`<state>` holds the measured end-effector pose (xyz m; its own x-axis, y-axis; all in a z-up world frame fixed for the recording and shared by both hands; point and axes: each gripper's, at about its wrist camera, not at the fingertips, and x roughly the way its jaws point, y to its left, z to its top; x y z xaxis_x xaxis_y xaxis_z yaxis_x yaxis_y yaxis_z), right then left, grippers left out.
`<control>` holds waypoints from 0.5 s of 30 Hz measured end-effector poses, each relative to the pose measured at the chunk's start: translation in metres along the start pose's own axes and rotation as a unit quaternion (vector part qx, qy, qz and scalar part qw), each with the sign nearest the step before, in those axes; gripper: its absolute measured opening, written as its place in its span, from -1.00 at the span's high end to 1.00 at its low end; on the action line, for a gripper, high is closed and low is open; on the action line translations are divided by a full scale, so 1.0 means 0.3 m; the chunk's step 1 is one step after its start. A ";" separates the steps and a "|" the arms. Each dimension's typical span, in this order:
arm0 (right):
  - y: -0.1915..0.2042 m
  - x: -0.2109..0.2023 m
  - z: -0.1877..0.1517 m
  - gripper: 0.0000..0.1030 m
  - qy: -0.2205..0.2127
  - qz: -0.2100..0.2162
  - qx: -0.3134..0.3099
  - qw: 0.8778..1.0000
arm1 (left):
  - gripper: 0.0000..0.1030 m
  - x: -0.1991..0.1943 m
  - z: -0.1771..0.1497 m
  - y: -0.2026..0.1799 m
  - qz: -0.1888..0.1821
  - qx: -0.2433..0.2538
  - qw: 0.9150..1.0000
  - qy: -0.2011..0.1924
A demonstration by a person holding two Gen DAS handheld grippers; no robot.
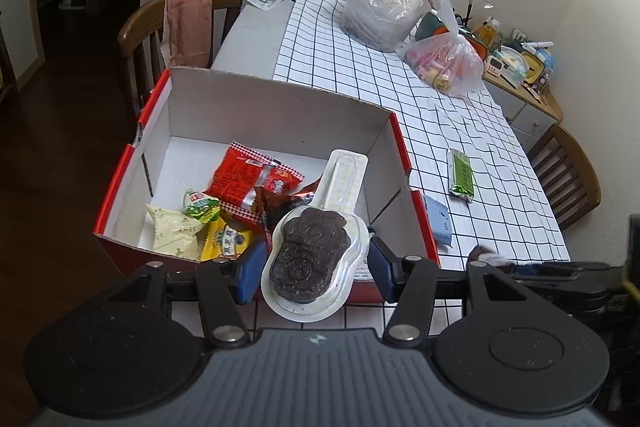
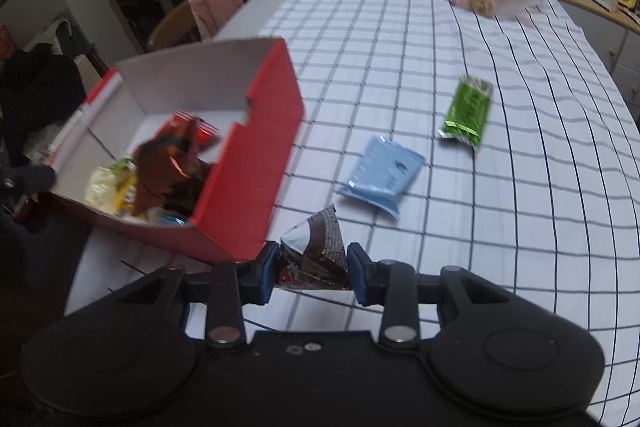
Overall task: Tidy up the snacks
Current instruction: 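Lower the lollipop and dark snack into the box with both grippers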
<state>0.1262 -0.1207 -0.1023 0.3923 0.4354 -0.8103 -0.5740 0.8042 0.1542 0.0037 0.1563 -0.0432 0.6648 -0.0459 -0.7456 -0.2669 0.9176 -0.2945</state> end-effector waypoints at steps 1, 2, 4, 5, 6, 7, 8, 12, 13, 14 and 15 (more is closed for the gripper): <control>0.014 -0.013 0.013 0.31 -0.006 0.003 -0.004 1.000 | -0.06 -0.006 0.002 0.005 0.002 -0.001 1.000 -0.002; 0.029 -0.023 0.026 0.31 -0.009 0.007 -0.007 1.000 | -0.06 -0.012 0.003 0.011 0.003 -0.002 1.000 -0.005; 0.059 -0.035 0.052 0.31 -0.016 0.014 -0.014 1.000 | -0.06 -0.020 0.013 0.025 0.005 -0.005 1.000 -0.008; 0.077 -0.037 0.065 0.31 -0.018 0.016 -0.019 1.000 | -0.06 -0.024 0.019 0.033 0.007 -0.004 1.000 -0.011; 0.092 -0.036 0.075 0.31 -0.020 0.018 -0.024 0.999 | -0.06 -0.028 0.025 0.039 0.009 -0.004 1.000 -0.014; 0.109 -0.033 0.088 0.31 -0.021 0.020 -0.028 0.999 | -0.06 -0.031 0.033 0.046 0.013 -0.003 1.000 -0.016; 0.128 -0.028 0.100 0.31 -0.023 0.022 -0.033 0.999 | -0.06 -0.032 0.041 0.053 0.015 -0.002 1.000 -0.018; 0.199 0.007 0.149 0.31 -0.024 0.031 -0.050 0.998 | -0.06 -0.017 0.079 0.095 0.031 -0.006 0.999 -0.010; 0.217 0.017 0.160 0.31 -0.024 0.033 -0.054 0.998 | -0.06 -0.010 0.089 0.107 0.036 -0.008 0.999 -0.008; 0.235 0.030 0.172 0.31 -0.024 0.034 -0.058 0.997 | -0.06 -0.001 0.099 0.121 0.039 -0.010 0.999 -0.006; 0.252 0.044 0.184 0.31 -0.023 0.034 -0.062 0.997 | -0.06 0.008 0.108 0.132 0.042 -0.011 0.999 -0.003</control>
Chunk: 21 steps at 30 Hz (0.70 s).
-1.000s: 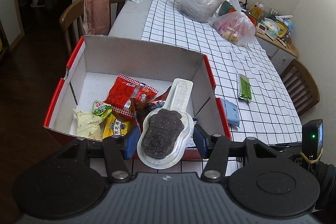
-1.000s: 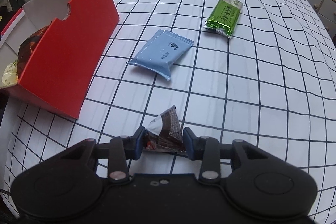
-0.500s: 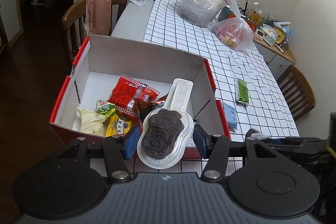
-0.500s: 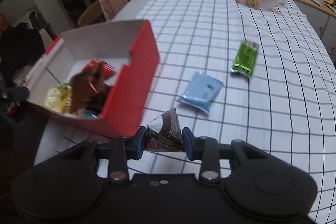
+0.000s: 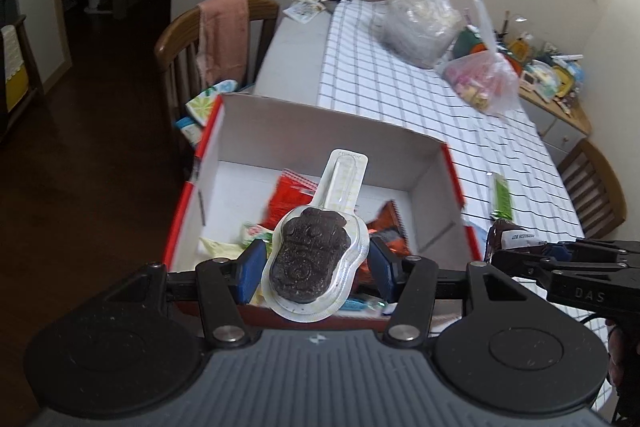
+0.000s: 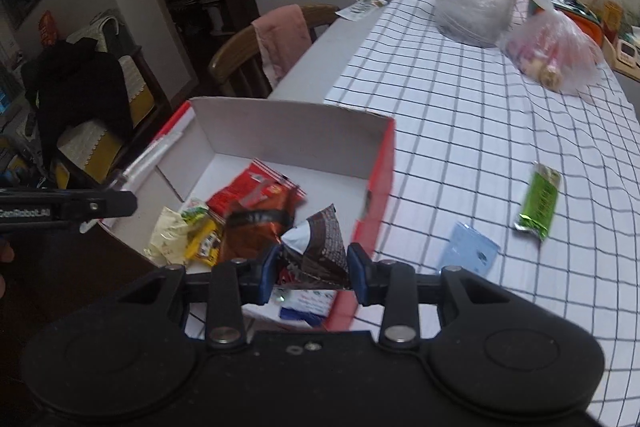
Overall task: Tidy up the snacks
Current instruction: 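Lower the lollipop and dark snack into the box with both grippers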
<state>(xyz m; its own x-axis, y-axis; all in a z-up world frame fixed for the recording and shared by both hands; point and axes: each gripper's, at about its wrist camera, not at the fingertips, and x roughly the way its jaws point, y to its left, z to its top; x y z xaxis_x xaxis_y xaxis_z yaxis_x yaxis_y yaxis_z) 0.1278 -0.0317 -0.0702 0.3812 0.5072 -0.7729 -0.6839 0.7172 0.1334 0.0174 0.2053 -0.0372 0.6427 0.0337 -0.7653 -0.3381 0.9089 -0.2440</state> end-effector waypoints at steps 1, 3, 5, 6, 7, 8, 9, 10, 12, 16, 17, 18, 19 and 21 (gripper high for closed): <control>0.009 0.014 0.012 0.31 0.001 0.000 -0.002 1.000 | -0.06 0.010 0.010 0.009 0.003 0.000 1.000 0.002; 0.023 0.047 0.038 0.31 0.005 -0.001 -0.002 1.000 | -0.06 0.031 0.030 0.022 0.011 0.001 1.000 0.005; 0.026 0.077 0.066 0.31 0.007 -0.005 0.002 1.000 | -0.06 0.050 0.047 0.033 0.016 0.001 1.000 0.009; 0.026 0.093 0.081 0.31 0.008 -0.006 0.003 1.000 | -0.06 0.060 0.058 0.036 0.020 0.001 1.000 0.011; 0.028 0.111 0.097 0.31 0.010 -0.009 0.002 1.000 | -0.06 0.070 0.069 0.039 0.024 0.001 1.000 0.014; 0.028 0.129 0.111 0.31 0.010 -0.014 0.002 1.000 | -0.06 0.081 0.078 0.042 0.029 -0.001 0.999 0.018; 0.027 0.147 0.123 0.31 0.012 -0.017 0.002 1.000 | -0.06 0.095 0.088 0.044 0.033 -0.001 0.999 0.022; 0.028 0.167 0.136 0.31 0.014 -0.019 0.002 1.000 | -0.06 0.110 0.099 0.046 0.038 -0.001 0.999 0.026; 0.031 0.208 0.159 0.31 0.019 -0.022 0.002 1.000 | -0.06 0.143 0.119 0.044 0.047 0.001 0.998 0.035; 0.042 0.292 0.197 0.31 0.030 -0.023 -0.005 0.999 | -0.06 0.219 0.149 0.037 0.064 0.015 0.996 0.060; 0.046 0.312 0.204 0.31 0.034 -0.024 -0.007 0.999 | -0.06 0.238 0.153 0.033 0.067 0.023 0.995 0.066; 0.048 0.331 0.210 0.31 0.037 -0.025 -0.009 0.999 | -0.06 0.257 0.156 0.029 0.069 0.030 0.995 0.073; 0.051 0.348 0.215 0.31 0.040 -0.027 -0.011 0.999 | -0.06 0.276 0.159 0.028 0.071 0.032 0.994 0.080; 0.054 0.379 0.220 0.31 0.048 -0.030 -0.015 0.998 | -0.06 0.316 0.161 0.030 0.074 0.033 0.992 0.095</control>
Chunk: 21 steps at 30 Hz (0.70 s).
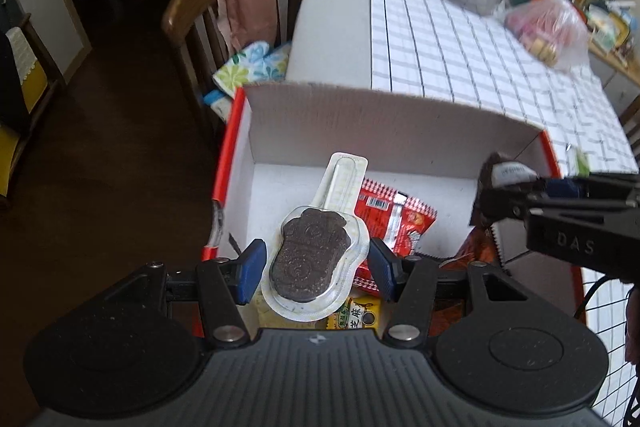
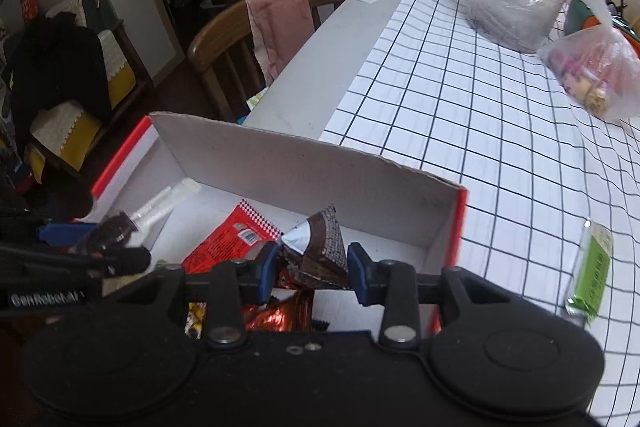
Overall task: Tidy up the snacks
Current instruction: 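Lower the lollipop and dark snack into the box with both grippers, then open both grippers to release the lollipop and dark snack in the box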
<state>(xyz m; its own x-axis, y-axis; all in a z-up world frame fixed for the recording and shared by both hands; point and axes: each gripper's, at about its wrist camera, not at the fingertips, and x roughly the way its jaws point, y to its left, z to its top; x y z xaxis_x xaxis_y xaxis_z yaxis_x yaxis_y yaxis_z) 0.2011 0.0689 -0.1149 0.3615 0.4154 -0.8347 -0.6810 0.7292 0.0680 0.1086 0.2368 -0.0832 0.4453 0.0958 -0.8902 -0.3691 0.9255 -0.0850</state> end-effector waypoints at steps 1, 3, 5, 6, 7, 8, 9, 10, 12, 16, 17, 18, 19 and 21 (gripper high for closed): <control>0.000 0.015 0.002 0.31 0.005 0.000 0.000 1.000 | -0.06 0.017 0.002 0.002 0.002 -0.002 1.000 0.007; 0.004 0.042 -0.001 0.30 0.014 -0.003 -0.001 1.000 | -0.06 0.043 0.004 0.005 0.006 -0.004 1.000 0.014; 0.007 0.063 -0.009 0.30 0.023 -0.002 -0.004 1.000 | -0.06 0.062 0.002 0.010 0.009 -0.003 1.000 0.021; 0.010 0.071 -0.013 0.30 0.027 -0.001 -0.005 1.000 | -0.06 0.071 0.001 0.011 0.010 -0.002 1.000 0.025; 0.012 0.077 -0.019 0.30 0.031 -0.001 -0.006 1.000 | -0.06 0.078 0.001 0.011 0.011 -0.001 1.000 0.029; 0.013 0.084 -0.022 0.29 0.034 -0.001 -0.009 0.999 | -0.06 0.079 0.000 0.006 0.014 0.005 1.000 0.026; 0.013 0.088 -0.025 0.28 0.036 0.001 -0.010 0.999 | -0.06 0.081 0.000 0.000 0.012 0.009 1.000 0.027; 0.016 0.089 -0.029 0.31 0.037 0.001 -0.011 0.999 | -0.05 0.086 0.003 -0.006 0.011 0.012 0.999 0.030; 0.019 0.089 -0.034 0.27 0.039 0.003 -0.011 0.999 | -0.02 0.092 -0.001 -0.018 0.013 0.020 0.999 0.032; 0.017 0.082 -0.047 0.22 0.039 0.004 -0.008 0.999 | -0.02 0.100 -0.006 -0.034 0.022 0.034 0.999 0.035; 0.015 0.076 -0.048 0.21 0.037 0.006 -0.006 0.999 | -0.02 0.099 -0.006 -0.034 0.021 0.034 0.999 0.034; 0.013 0.069 -0.049 0.18 0.034 0.005 -0.004 0.999 | -0.02 0.097 -0.008 -0.033 0.020 0.033 0.999 0.034; 0.012 0.062 -0.049 0.16 0.032 0.005 -0.004 0.999 | -0.02 0.094 -0.009 -0.032 0.019 0.032 0.999 0.033; 0.009 0.040 -0.049 0.10 0.025 0.007 0.000 1.000 | -0.02 0.085 -0.013 -0.035 0.021 0.035 0.999 0.024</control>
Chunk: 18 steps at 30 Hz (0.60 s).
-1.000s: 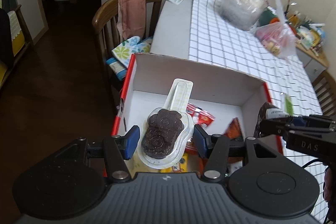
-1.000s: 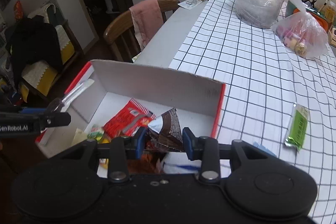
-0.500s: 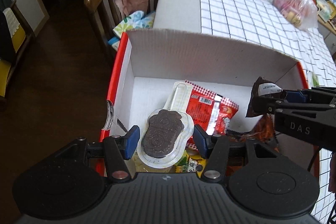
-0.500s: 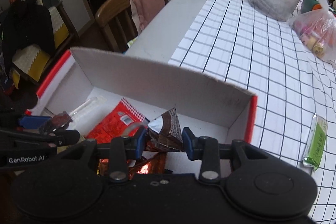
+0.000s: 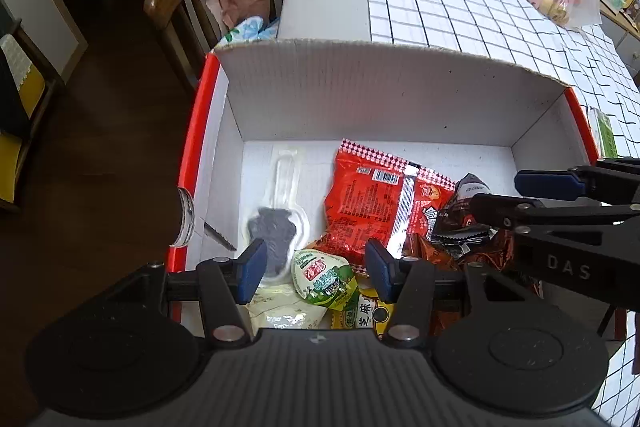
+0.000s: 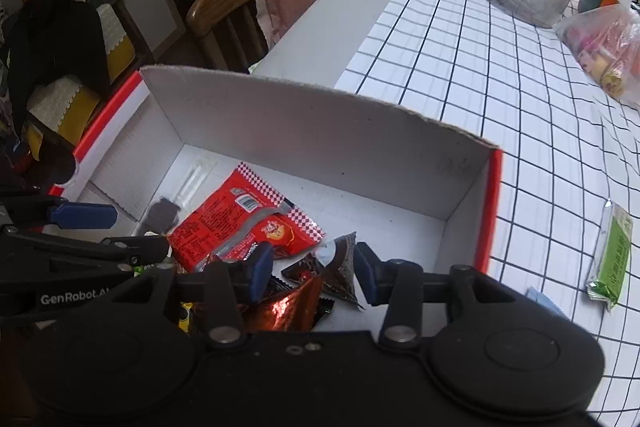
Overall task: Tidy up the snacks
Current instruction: 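Open both grippers to release the lollipop and dark snack in the box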
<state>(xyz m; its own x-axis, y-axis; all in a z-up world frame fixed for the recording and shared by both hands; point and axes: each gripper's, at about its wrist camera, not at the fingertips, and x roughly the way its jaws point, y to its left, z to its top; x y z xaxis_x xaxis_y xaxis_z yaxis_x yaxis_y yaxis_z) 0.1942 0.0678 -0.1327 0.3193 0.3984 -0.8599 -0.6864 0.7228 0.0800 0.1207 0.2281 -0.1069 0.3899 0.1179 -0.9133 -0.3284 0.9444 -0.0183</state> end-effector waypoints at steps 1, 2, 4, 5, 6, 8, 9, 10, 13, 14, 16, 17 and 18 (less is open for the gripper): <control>-0.001 -0.011 -0.001 0.06 -0.003 0.002 0.001 1.000 | -0.03 -0.005 -0.002 -0.002 -0.001 0.001 1.000 -0.003; 0.000 -0.022 -0.001 0.04 -0.007 0.002 0.002 1.000 | -0.03 -0.011 -0.003 -0.002 -0.003 0.001 1.000 -0.005; 0.004 -0.046 -0.003 -0.01 -0.014 0.004 0.001 1.000 | -0.04 -0.028 -0.009 -0.003 -0.005 0.001 1.000 -0.012; 0.005 -0.059 -0.005 -0.02 -0.017 0.006 0.001 1.000 | -0.04 -0.036 -0.009 -0.004 -0.005 0.002 1.000 -0.016; 0.007 -0.074 -0.007 -0.05 -0.020 0.007 0.000 1.000 | -0.04 -0.046 -0.013 -0.005 -0.005 0.003 1.000 -0.020; 0.013 -0.107 -0.010 -0.09 -0.028 0.010 -0.003 1.000 | -0.04 -0.070 -0.017 -0.006 -0.007 0.002 1.000 -0.029; 0.015 -0.123 -0.012 -0.12 -0.032 0.012 -0.004 0.999 | -0.04 -0.083 -0.019 -0.005 -0.009 0.002 0.999 -0.034; 0.018 -0.140 -0.014 -0.16 -0.036 0.013 -0.005 0.999 | -0.04 -0.097 -0.023 -0.007 -0.009 0.001 0.999 -0.040; 0.020 -0.189 -0.023 -0.22 -0.050 0.016 -0.004 0.999 | -0.08 -0.141 -0.034 -0.016 -0.013 0.003 0.998 -0.059; 0.018 -0.205 -0.027 -0.22 -0.054 0.018 -0.003 0.998 | -0.09 -0.156 -0.038 -0.021 -0.014 0.004 0.998 -0.066; 0.014 -0.240 -0.035 -0.25 -0.062 0.022 -0.002 0.998 | -0.12 -0.189 -0.045 -0.029 -0.019 0.006 0.997 -0.081; 0.012 -0.257 -0.039 -0.27 -0.067 0.024 -0.002 0.997 | -0.16 -0.206 -0.048 -0.035 -0.022 0.007 0.996 -0.088; 0.010 -0.274 -0.044 -0.31 -0.071 0.025 -0.003 0.997 | -0.22 -0.222 -0.052 -0.042 -0.024 0.008 0.995 -0.096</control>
<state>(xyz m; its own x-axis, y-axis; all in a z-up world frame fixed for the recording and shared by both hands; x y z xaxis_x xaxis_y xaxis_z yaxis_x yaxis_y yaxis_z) 0.1572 0.0298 -0.0685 0.3731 0.5096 -0.7753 -0.7074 0.6970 0.1177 0.0854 0.2037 -0.0523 0.5629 0.1280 -0.8166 -0.2927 0.9548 -0.0521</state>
